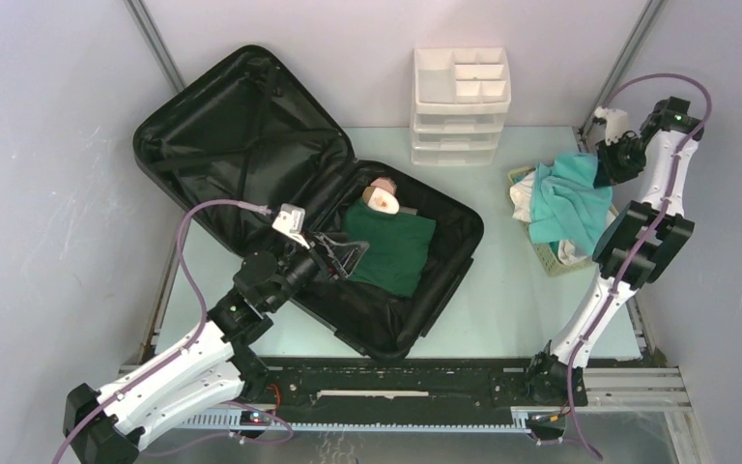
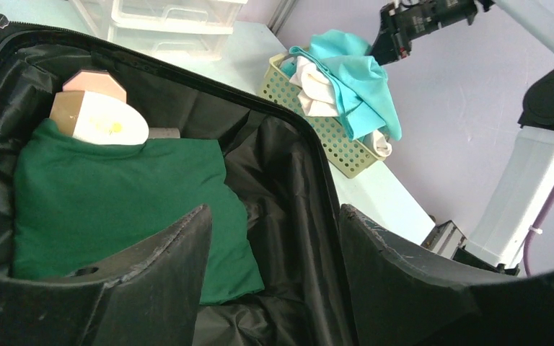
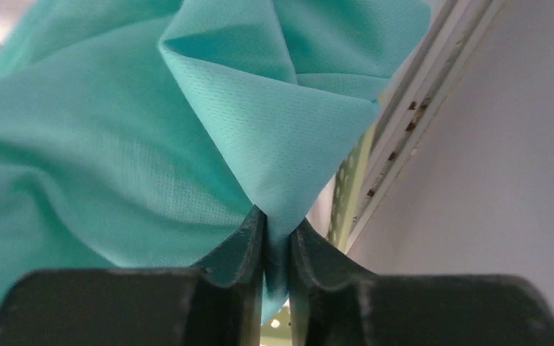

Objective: Open, take out, and arrange the luggage

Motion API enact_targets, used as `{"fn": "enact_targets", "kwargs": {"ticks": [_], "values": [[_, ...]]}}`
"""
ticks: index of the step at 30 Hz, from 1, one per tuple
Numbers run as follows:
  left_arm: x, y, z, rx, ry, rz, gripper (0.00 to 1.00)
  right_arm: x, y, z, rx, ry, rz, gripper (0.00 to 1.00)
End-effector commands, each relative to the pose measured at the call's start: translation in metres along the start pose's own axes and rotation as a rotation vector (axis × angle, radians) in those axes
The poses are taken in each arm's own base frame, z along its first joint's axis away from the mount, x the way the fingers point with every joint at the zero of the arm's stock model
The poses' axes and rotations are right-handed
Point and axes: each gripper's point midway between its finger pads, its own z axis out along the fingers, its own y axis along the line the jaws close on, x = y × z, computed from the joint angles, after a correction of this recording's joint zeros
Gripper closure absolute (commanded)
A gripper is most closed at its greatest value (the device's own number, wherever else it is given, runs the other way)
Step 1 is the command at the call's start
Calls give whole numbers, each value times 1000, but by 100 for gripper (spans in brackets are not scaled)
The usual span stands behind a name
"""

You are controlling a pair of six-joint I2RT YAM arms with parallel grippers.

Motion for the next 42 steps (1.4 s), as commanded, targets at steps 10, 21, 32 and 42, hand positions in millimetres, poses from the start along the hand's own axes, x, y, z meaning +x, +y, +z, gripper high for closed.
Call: {"fn": "enact_targets", "kwargs": {"ticks": [10, 21, 32, 42], "values": [[-8, -5, -2, 14, -28, -8, 30, -10, -20, -35, 166, -6, -94, 20], [-7, -11, 2, 40, -12, -12, 30, -25, 71, -48, -47, -149, -186, 34], [-7, -5, -10, 25, -35, -13, 30, 35, 153, -10, -324, 6, -290, 67], [-8, -6, -17, 32, -52, -23, 30, 58, 195, 6, -448, 75, -239, 49]]}}
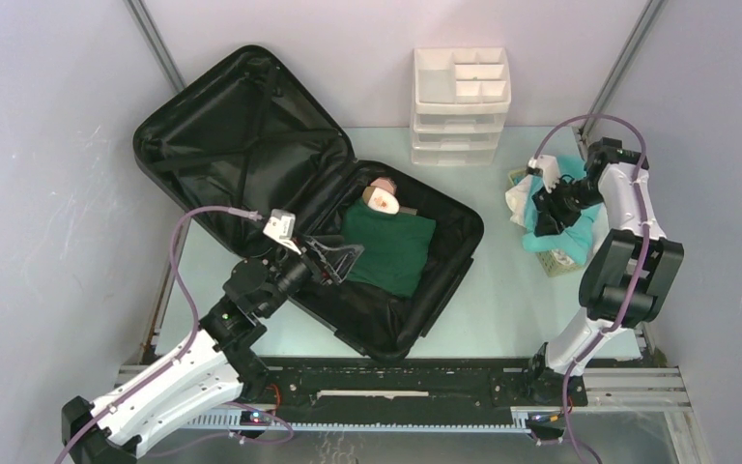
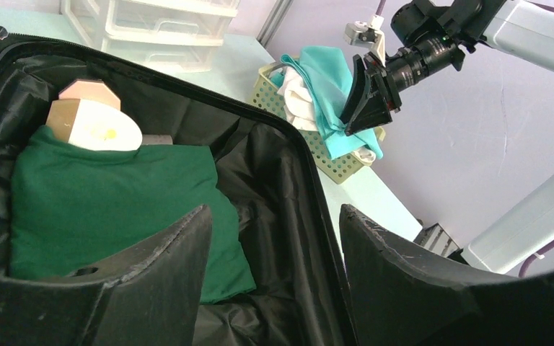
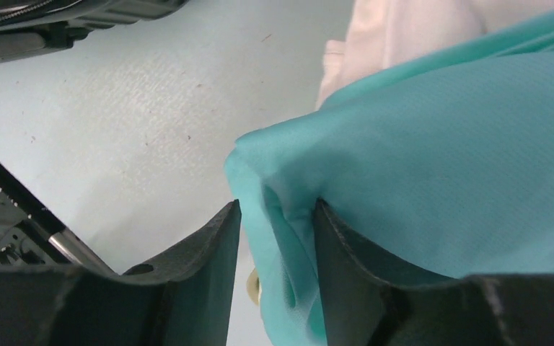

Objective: Open, take out, and arrange the luggage

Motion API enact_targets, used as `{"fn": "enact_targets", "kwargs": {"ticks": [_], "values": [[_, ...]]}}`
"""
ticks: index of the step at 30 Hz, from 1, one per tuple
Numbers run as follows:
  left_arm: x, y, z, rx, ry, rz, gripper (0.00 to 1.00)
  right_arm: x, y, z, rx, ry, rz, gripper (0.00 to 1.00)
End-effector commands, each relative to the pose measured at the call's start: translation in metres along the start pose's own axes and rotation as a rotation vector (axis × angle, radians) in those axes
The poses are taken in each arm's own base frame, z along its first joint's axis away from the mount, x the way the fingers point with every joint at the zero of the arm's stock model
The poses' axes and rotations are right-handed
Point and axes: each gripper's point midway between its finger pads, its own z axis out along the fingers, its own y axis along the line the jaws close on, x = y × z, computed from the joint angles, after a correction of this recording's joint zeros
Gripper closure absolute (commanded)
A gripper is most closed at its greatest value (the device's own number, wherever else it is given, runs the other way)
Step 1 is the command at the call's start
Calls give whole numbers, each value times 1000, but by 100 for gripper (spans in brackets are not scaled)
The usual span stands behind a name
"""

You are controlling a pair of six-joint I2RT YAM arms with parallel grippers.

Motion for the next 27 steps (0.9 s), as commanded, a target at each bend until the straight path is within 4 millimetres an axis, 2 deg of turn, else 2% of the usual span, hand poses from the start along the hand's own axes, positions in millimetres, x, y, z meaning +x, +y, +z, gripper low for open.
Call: {"fn": "enact_targets", "kwargs": {"ticks": [1, 4, 9, 11, 13, 16, 20, 24, 27], "values": [[-2, -1, -6, 6, -27, -12, 30, -5, 28, -3, -114, -13, 40, 44], [-4, -1, -10, 6, -36, -15, 30, -25, 36, -26, -117, -66, 12, 38], [-6, 1, -16, -3, -44, -3, 30, -72, 52, -85, -40, -191, -87, 32], [-9, 3, -19, -16, -52, 8, 30, -91, 65, -103, -21, -255, -144, 24], [-10, 6, -23, -31, -53, 23, 29, -107, 82, -111, -20, -318, -201, 15], [-14, 10, -28, -59, -51, 52, 29, -132, 107, -108, -27, -420, -281, 1], [-18, 14, -38, -92, -37, 79, 27, -158, 149, -91, -124, -548, -340, 0], [-22, 13, -46, -103, -38, 60, 23, -173, 193, -57, -261, -548, -377, 0], [-26, 7, -50, -86, -48, 34, 19, -182, 206, -23, -309, -501, -309, 3]]}}
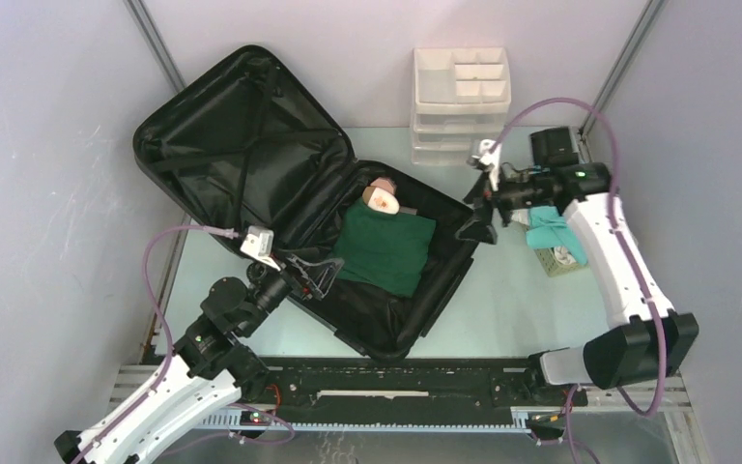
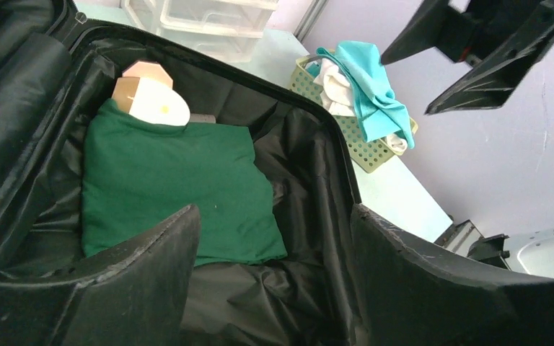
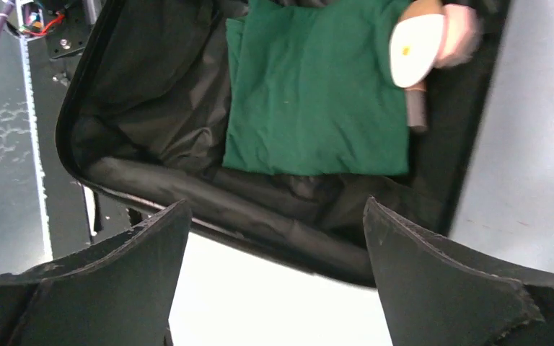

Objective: Open, take out, and arrange the luggage

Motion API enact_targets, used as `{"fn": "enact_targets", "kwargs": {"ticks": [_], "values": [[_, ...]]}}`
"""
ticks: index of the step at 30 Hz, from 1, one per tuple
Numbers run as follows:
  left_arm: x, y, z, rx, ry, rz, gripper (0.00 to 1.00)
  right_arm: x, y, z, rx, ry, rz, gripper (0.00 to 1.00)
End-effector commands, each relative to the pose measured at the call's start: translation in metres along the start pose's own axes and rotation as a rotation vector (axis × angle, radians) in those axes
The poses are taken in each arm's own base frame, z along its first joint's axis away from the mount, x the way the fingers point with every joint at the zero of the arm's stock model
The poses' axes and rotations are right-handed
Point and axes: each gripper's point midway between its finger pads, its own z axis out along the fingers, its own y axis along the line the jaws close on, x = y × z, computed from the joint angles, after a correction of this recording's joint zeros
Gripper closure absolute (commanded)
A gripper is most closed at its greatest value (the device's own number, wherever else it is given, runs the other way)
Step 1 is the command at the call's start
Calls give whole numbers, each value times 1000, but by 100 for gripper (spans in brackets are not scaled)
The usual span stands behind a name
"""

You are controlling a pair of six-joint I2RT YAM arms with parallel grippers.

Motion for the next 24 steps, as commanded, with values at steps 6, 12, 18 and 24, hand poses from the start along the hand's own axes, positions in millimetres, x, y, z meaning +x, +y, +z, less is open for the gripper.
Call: {"fn": "enact_targets", "kwargs": {"ticks": [6, 12, 18, 24], "values": [[-16, -11, -8, 0, 11, -41, 17, 10, -15, 107, -26, 107, 143, 11], [-1, -2, -2, -40, 58, -64, 17, 36, -28, 166, -33, 310, 154, 16], [16, 11, 5, -89, 115, -32, 17, 42, -36, 196, -49, 381, 150, 18], [35, 31, 19, -173, 195, -8, 18, 30, 13, 210, -262, 320, 141, 19]]}}
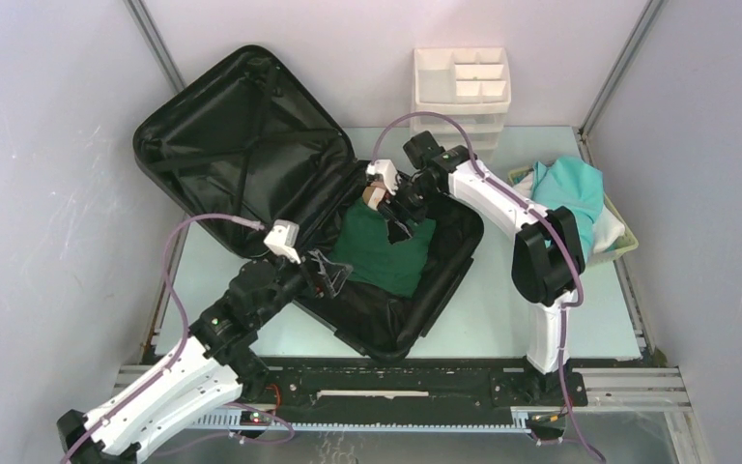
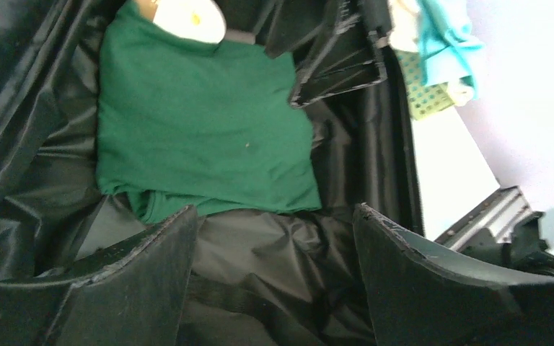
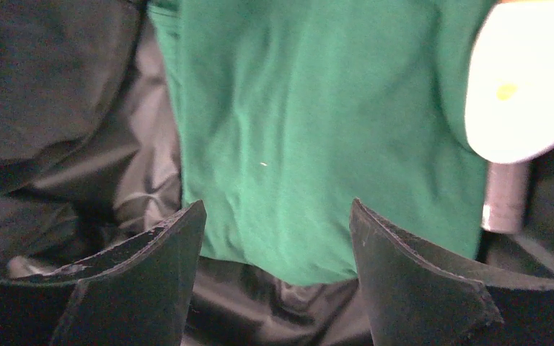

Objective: Open, take out, and arrange the luggage

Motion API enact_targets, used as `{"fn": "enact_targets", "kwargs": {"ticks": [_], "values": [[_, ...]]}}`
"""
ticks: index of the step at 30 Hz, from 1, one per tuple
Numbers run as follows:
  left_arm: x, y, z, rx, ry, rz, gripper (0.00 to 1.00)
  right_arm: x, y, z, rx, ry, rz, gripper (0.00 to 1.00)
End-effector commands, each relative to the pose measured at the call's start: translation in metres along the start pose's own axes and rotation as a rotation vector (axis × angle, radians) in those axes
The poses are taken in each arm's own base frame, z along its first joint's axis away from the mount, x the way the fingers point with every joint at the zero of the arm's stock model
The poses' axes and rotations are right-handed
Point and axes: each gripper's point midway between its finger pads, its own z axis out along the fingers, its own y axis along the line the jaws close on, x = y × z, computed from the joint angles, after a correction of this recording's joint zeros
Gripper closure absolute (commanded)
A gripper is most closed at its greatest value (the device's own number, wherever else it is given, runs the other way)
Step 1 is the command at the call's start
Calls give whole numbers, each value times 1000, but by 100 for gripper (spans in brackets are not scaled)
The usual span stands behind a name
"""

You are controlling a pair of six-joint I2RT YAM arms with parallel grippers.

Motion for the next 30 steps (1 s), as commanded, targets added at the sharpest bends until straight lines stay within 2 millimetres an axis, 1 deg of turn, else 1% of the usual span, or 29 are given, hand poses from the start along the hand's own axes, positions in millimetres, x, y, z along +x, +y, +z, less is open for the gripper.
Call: {"fn": "enact_targets", "kwargs": {"ticks": [1, 3, 4, 5, 6, 7, 8, 12, 15, 19, 23, 26, 28, 29, 30], "values": [[-16, 8, 10, -67, -15, 10, 19, -23, 50, 2, -170, -75, -61, 19], [-22, 17, 9, -123, -29, 13, 21, -31, 70, 11, -247, -114, -58, 19], [-26, 23, 7, -151, -40, 17, 21, -35, 77, 17, -266, -129, -55, 19], [-34, 25, 1, -167, -71, 19, 21, -37, 83, 24, -277, -134, -50, 19], [-38, 28, -4, -180, -84, 26, 21, -39, 85, 32, -271, -135, -57, 19], [-45, 29, -12, -188, -114, 30, 21, -40, 85, 40, -258, -135, -69, 19], [-50, 30, -20, -195, -131, 37, 21, -42, 83, 49, -232, -132, -84, 18], [-57, 39, -49, -245, -152, 47, 21, -47, 84, 80, -187, -77, -117, 17], [-61, 41, -65, -258, -168, 43, 22, -44, 79, 101, -140, -19, -130, 15], [-65, 40, -76, -254, -185, 39, 22, -43, 70, 119, -63, 27, -159, 14], [-66, 42, -81, -263, -186, 46, 22, -38, 57, 129, -1, 58, -167, 14], [-66, 43, -83, -266, -188, 46, 22, -31, 48, 138, 39, 84, -158, 18], [-66, 43, -84, -263, -192, 44, 23, -26, 48, 142, 38, 98, -154, 21], [-66, 42, -85, -261, -194, 43, 23, -25, 49, 144, 30, 101, -151, 26], [-66, 42, -86, -261, -196, 41, 23, -26, 52, 143, 16, 97, -148, 34]]}}
